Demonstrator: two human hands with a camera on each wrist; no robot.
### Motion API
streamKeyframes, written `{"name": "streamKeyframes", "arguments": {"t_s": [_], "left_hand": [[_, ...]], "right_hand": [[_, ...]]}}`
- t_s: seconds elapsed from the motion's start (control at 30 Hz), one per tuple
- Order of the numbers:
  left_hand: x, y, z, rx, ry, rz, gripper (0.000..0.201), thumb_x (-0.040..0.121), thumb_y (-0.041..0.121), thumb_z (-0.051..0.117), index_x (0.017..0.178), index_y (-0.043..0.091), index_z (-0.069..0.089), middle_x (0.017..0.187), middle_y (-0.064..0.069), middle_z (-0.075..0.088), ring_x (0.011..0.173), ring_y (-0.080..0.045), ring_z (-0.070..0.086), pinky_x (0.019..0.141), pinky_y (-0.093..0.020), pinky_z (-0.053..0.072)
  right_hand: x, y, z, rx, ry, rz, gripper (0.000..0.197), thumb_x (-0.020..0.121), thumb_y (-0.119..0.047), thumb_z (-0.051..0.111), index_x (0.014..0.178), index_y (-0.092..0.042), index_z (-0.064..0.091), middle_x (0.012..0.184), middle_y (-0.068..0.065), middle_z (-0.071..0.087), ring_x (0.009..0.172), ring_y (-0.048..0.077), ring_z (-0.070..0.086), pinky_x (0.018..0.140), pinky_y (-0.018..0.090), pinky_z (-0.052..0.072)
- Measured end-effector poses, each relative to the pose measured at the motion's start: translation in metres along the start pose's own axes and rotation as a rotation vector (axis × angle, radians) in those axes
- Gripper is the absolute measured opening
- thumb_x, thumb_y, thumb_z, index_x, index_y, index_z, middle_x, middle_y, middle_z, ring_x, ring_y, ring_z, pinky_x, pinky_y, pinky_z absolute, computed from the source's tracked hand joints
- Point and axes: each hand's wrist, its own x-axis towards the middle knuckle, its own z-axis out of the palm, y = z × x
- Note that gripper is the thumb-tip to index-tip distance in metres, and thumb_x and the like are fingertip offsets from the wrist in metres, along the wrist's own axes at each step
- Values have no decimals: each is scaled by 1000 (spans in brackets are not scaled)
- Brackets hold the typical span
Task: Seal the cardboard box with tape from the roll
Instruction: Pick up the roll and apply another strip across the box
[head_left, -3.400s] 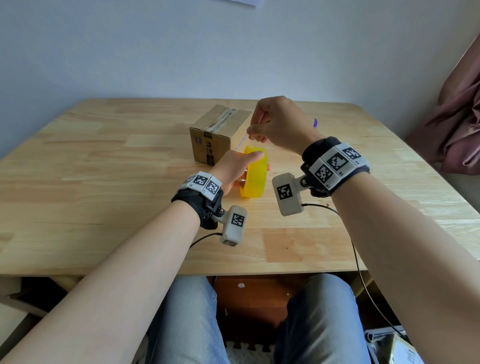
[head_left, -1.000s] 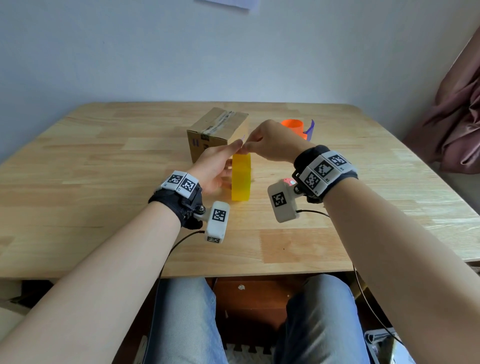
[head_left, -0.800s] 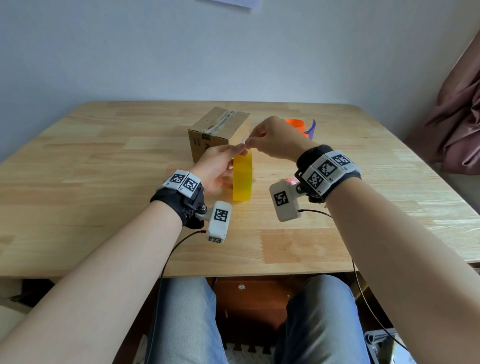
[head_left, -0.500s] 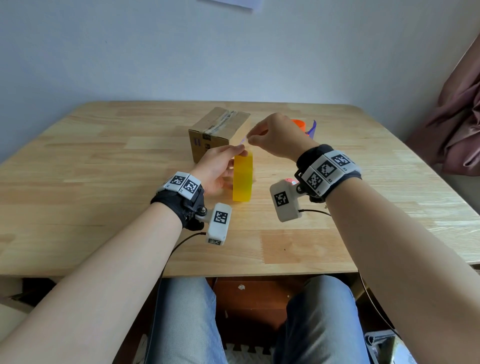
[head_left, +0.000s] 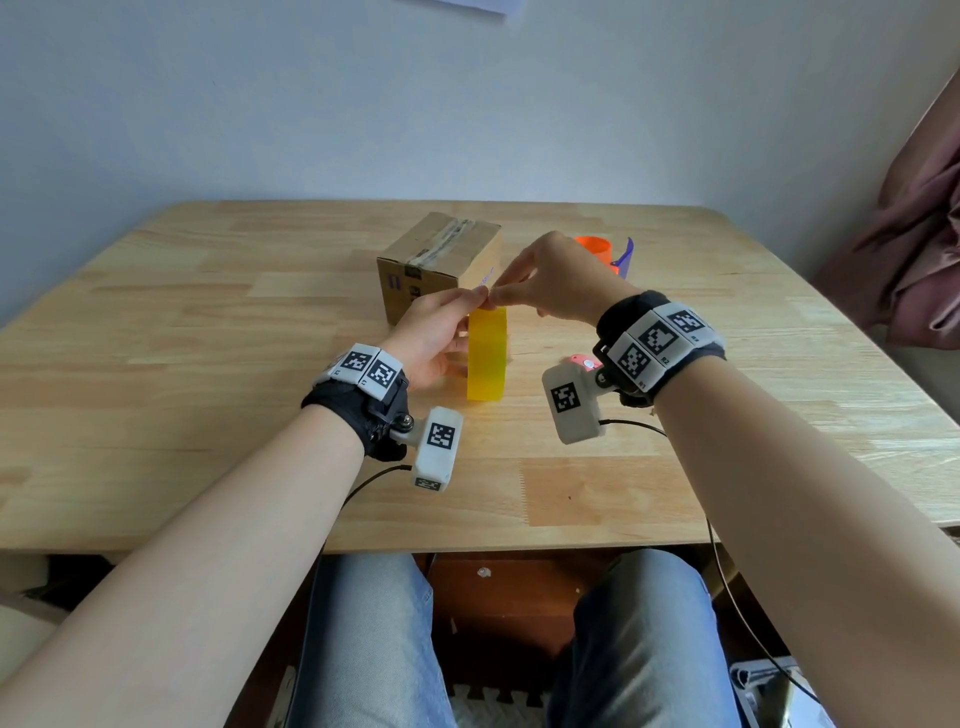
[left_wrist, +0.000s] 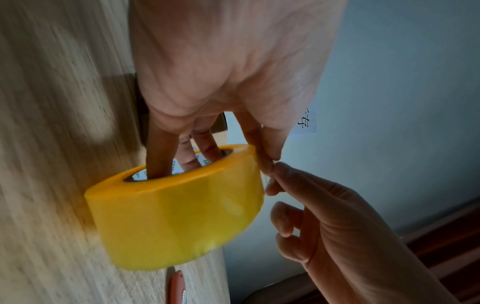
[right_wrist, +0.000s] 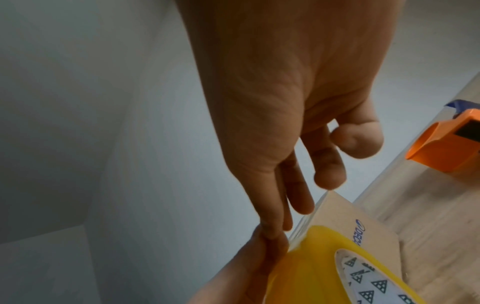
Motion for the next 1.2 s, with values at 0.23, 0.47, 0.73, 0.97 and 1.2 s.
{"name": "streamKeyframes", "arguments": {"t_s": [0.23, 0.47, 0.73, 0.97, 1.2], "left_hand": [[-4, 4, -1, -24, -17, -39, 39, 94, 56, 58, 95, 22, 77, 109, -8, 69, 97, -30, 68, 77, -48, 58], [-2, 6, 1, -24, -15, -42, 39, 98, 54, 53, 94, 22, 76, 111, -12, 66, 102, -33, 64, 84, -54, 54], [0, -3, -5, -102, -49, -56, 41, 92, 50, 66, 123, 23, 66, 134, -23, 61, 118, -43, 63, 91, -69, 49], [-2, -4, -1, -87, -73, 44, 35, 78, 34, 86, 107, 24, 68, 132, -19, 64, 102, -41, 64, 75, -57, 46], [5, -9, 0, -55, 4, 48, 19, 89, 22, 76, 102, 14, 65, 130, -7, 67, 115, -37, 56, 65, -48, 52]], "right_hand": [[3, -1, 1, 39, 11, 65, 20, 98, -37, 66, 101, -21, 78, 70, -7, 65, 54, 5, 52, 49, 18, 39], [2, 3, 3, 168, -80, 144, 22, 99, -35, 61, 102, -21, 77, 78, 8, 64, 67, 20, 58, 55, 30, 48], [4, -11, -2, 172, -180, 202, 21, 96, -29, 65, 102, -12, 77, 81, 3, 57, 66, 18, 57, 50, 28, 45], [8, -18, -2, 105, -186, 299, 23, 96, -28, 64, 90, -5, 67, 75, 7, 58, 62, 19, 54, 46, 25, 41], [6, -12, -5, 49, -159, 325, 34, 88, -39, 75, 92, -5, 74, 69, 7, 57, 52, 18, 48, 44, 22, 38]]}}
